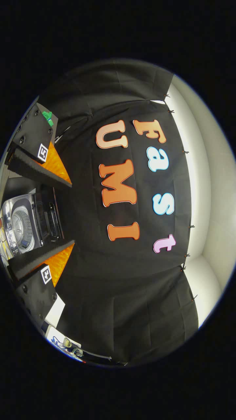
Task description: Put the clothes into the washing machine and then close the washing machine lid.
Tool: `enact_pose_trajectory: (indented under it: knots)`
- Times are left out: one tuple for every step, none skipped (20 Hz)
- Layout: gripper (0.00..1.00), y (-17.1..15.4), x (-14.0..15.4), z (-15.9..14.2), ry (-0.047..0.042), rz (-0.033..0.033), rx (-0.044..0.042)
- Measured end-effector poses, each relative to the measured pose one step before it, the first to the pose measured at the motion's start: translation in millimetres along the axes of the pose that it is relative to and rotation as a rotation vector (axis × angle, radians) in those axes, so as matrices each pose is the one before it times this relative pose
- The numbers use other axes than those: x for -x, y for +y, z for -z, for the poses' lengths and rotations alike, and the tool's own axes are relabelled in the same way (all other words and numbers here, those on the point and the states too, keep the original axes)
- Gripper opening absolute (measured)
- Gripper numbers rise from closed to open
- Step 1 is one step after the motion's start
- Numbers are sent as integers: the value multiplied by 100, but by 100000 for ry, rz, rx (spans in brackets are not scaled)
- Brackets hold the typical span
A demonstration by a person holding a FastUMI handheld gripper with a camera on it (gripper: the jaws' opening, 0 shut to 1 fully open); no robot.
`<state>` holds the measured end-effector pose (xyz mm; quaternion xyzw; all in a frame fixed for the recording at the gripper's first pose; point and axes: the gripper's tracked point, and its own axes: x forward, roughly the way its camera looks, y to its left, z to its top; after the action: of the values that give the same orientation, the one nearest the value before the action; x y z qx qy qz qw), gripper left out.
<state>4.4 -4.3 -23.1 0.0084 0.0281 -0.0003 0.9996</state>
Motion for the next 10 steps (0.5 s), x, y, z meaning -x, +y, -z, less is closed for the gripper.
enact_pose_trajectory:
  knots:
    - [98, 475, -135, 282, 782, -1033, -107]
    - [98, 473, -209, 331, 804, -819, 260]
    - [98, 484, -307, 220, 517, -540, 426]
    - [98, 380, -290, 375, 659, -546, 534]
    - [98, 745, -416, 553, 1174, -618, 576]
    - [98, 982, -289, 584, 1301, -1421, 551]
    - [98, 1238, -199, 649, 1271, -1933, 563]
    - [98, 1193, -200, 492, 1298, -2050, 586]
    - [98, 1198, -146, 460, 1184, -2111, 543]
    - [99, 1356, -277, 417, 860, -2200, 465]
